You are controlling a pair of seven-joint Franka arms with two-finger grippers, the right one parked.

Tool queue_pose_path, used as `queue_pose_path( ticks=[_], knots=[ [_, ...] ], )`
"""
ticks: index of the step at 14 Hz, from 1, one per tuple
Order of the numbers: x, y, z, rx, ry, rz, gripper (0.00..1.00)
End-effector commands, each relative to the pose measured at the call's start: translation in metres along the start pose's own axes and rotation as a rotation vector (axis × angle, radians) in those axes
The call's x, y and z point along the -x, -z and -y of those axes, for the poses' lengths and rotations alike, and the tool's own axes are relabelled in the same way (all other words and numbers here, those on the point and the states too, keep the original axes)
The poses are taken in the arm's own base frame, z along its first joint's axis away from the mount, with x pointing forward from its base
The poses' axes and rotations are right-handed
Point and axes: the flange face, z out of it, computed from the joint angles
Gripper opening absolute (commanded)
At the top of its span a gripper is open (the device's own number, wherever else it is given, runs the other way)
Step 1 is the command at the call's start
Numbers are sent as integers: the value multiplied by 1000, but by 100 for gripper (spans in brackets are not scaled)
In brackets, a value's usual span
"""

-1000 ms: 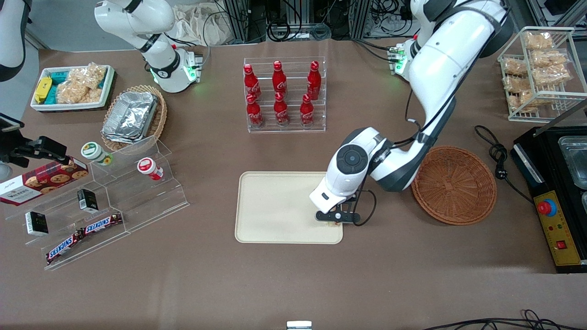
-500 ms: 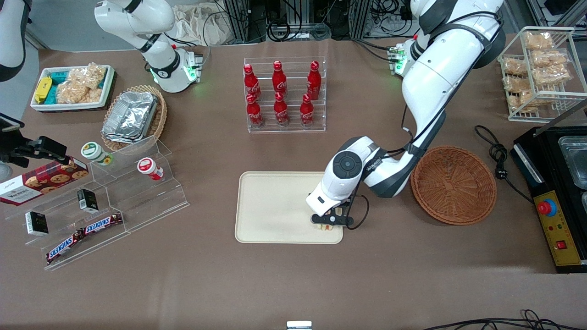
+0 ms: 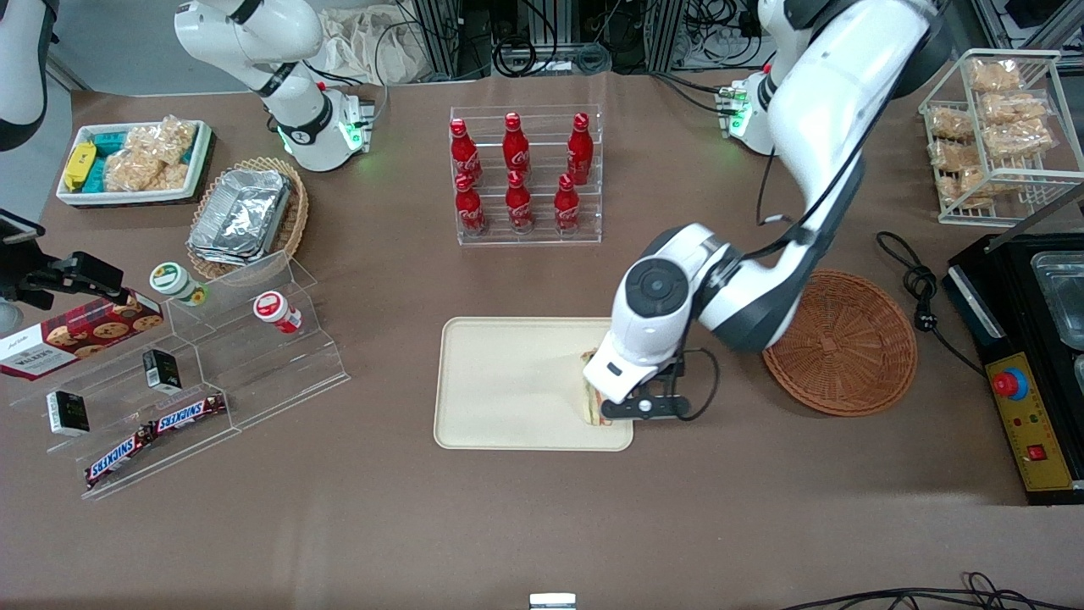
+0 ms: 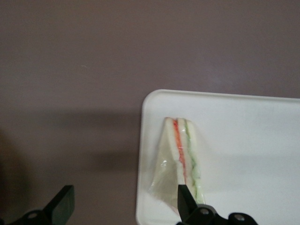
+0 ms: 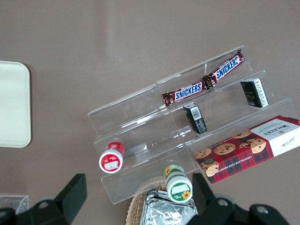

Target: Place sandwich from basket to tray

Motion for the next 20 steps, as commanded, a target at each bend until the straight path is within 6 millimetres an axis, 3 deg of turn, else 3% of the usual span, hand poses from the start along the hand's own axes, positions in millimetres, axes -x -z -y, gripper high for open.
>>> queue_pose_path(
  ticks=[1,6,9,11,16,18,20],
  knots=[
    [-16,59,60,9,65,28,99],
    [-26,142,189,-62,-153,119,99],
    [-31,176,248,-85,-95,90,99],
    [-25,193,262,-109,-68,78,99],
    [-29,194,290,-118,-34,97,99],
    [-31,197,311,-112,4,97,99],
    [-30,200,312,-112,7,93,99]
  ],
)
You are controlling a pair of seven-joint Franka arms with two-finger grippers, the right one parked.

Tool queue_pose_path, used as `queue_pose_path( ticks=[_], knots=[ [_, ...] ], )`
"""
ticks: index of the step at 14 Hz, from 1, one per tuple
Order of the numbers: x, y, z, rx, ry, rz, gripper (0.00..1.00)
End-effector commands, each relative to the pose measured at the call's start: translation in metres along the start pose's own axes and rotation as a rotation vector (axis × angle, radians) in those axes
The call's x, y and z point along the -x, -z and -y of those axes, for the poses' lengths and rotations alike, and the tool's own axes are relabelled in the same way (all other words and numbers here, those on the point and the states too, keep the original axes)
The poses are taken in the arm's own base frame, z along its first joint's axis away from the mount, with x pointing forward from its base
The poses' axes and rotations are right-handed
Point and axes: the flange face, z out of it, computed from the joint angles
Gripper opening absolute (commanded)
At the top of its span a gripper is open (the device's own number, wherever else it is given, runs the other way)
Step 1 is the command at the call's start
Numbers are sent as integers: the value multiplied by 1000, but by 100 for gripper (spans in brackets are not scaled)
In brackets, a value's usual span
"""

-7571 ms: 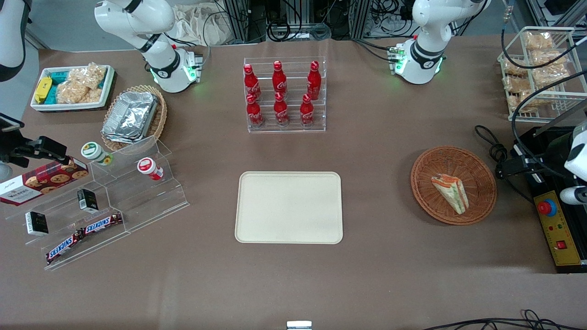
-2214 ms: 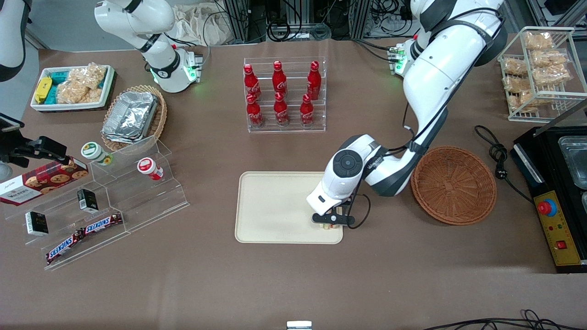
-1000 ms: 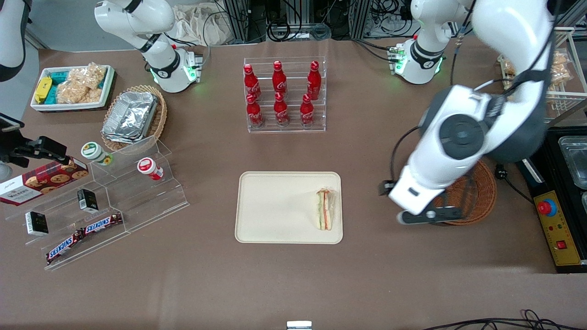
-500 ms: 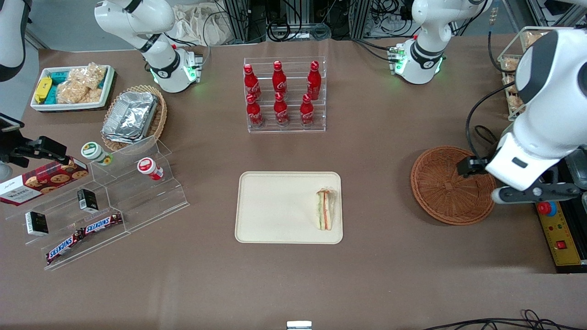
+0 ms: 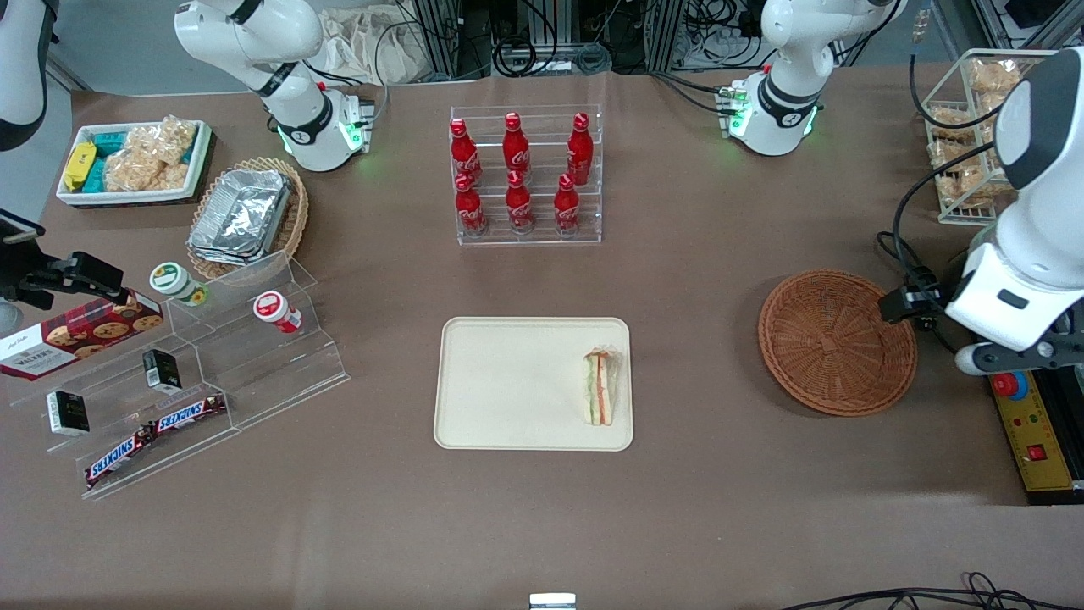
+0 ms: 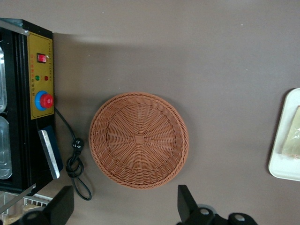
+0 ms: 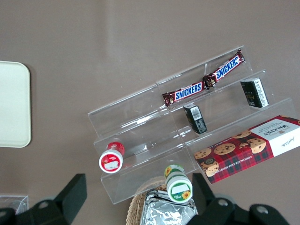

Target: Place sandwich from basket to tray

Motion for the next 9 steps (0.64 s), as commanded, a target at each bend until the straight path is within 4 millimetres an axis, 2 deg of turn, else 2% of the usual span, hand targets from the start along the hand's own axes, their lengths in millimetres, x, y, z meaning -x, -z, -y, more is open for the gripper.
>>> queue_pose_path(
  ticks=[1,3,4,5,7,9],
  knots=[
    [12,9,5,1,-4,6,99],
    [14,8,12,22,-38,33,99],
    [12,7,34,47,-38,43,99],
    [16,14,35,74,-37,36,99],
    [14,13,45,71,-4,34,99],
    [13,12,44,79,-4,33,99]
  ],
)
